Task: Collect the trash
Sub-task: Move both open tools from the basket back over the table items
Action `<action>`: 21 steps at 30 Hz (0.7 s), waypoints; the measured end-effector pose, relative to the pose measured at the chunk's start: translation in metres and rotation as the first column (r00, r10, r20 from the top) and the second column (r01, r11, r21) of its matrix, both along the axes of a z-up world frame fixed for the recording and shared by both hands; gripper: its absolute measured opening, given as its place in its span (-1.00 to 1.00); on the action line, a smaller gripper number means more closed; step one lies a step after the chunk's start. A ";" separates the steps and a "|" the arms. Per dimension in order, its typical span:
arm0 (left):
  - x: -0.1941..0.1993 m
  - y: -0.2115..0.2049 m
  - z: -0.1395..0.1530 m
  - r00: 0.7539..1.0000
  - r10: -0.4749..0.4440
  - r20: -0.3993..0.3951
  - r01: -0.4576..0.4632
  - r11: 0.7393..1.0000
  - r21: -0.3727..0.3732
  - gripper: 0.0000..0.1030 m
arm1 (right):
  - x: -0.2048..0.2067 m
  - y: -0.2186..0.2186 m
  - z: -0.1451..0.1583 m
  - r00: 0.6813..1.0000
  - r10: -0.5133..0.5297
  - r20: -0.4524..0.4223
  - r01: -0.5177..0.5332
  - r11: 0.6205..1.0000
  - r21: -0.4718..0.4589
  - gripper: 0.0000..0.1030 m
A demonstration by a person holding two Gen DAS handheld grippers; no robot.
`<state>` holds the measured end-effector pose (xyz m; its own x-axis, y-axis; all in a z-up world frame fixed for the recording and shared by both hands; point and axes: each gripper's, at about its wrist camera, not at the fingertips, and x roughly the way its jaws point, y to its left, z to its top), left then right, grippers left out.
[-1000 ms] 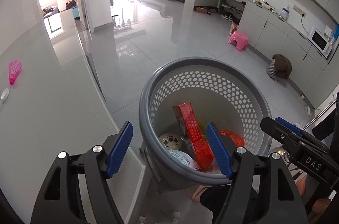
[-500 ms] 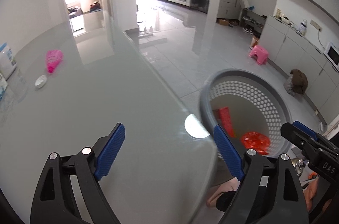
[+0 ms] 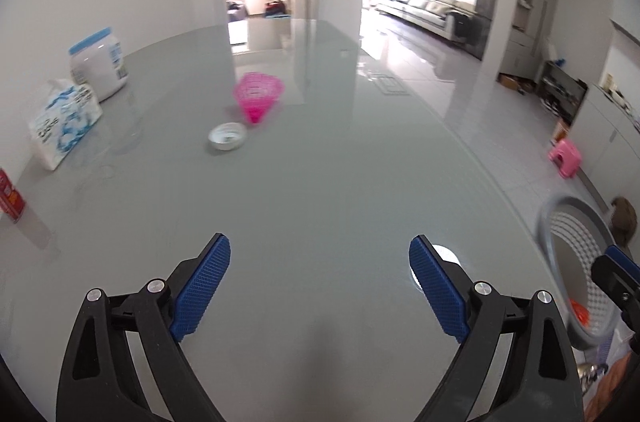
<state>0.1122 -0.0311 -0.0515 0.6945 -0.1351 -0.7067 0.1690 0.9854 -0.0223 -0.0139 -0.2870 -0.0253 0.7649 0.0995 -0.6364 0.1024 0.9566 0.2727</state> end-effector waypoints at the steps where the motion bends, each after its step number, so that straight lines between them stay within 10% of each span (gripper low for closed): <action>1: 0.008 0.009 -0.002 1.000 0.023 -0.004 -0.023 1.000 0.000 0.73 | 0.008 0.006 0.001 1.000 0.012 0.001 -0.012 1.000 0.003 0.64; 21: 0.125 0.065 -0.029 0.973 0.216 -0.076 -0.216 0.976 0.014 0.77 | 0.140 0.069 -0.006 0.990 0.137 -0.038 -0.135 0.990 0.052 0.71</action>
